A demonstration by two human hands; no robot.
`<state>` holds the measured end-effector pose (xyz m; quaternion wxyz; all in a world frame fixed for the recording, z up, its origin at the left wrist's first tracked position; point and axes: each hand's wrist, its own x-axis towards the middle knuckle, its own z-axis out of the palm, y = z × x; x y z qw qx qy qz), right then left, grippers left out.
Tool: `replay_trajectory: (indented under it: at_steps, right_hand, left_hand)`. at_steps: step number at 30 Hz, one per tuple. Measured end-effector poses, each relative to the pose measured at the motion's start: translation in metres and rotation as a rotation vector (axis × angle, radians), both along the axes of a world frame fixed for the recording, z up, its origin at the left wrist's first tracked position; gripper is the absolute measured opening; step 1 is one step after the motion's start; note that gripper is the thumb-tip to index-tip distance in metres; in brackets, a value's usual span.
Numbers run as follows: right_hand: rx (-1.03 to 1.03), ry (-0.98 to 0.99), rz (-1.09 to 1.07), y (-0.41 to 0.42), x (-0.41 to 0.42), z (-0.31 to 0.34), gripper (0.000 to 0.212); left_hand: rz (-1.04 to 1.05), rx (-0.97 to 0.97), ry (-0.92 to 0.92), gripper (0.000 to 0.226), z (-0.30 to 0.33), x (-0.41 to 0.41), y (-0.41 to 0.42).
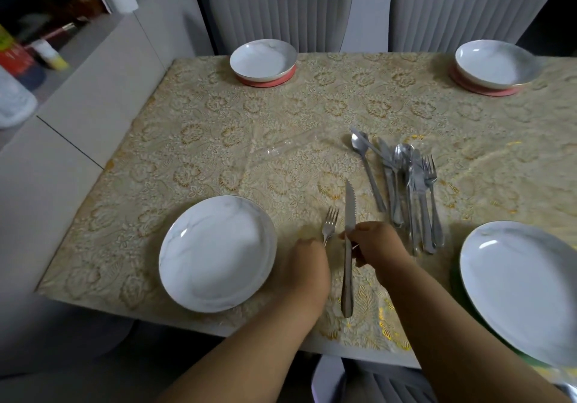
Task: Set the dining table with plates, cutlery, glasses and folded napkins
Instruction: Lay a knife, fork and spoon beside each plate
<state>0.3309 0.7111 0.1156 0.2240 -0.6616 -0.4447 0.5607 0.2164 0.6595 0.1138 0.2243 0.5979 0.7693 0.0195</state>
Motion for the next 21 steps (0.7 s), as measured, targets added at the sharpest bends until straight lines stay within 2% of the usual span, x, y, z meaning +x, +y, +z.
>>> replay_trajectory:
  at_steps: [5, 7, 9, 12, 14, 18, 21]
  right_hand:
    - [-0.077, 0.069, 0.104, -0.012, -0.028, 0.001, 0.024]
    - [-0.050, 0.055, 0.147, -0.014, -0.041, -0.007, 0.028]
    - [0.036, -0.049, 0.191, -0.015, -0.048, -0.018, 0.031]
    - [0.182, -0.353, 0.193, -0.019, -0.045, -0.030, 0.018]
    - [0.214, -0.498, 0.198, -0.024, -0.041, -0.035, 0.017]
    - [0.194, -0.580, 0.226, -0.026, -0.039, -0.047, 0.010]
    - [0.176, -0.572, 0.268, -0.026, -0.034, -0.049, 0.013]
  left_hand:
    - [0.159, -0.076, -0.170, 0.020, 0.004, -0.027, -0.012]
    - [0.182, -0.087, -0.207, 0.026, 0.004, -0.037, -0.018]
    - [0.164, -0.093, -0.167, 0.023, 0.005, -0.041, -0.028]
    - [0.116, -0.056, -0.064, 0.013, 0.001, -0.037, -0.039]
    - [0.090, -0.019, 0.002, 0.016, -0.004, -0.032, -0.040]
    - [0.045, 0.039, 0.102, 0.023, -0.006, -0.024, -0.034]
    - [0.037, 0.083, 0.140, 0.027, -0.010, -0.020, -0.031]
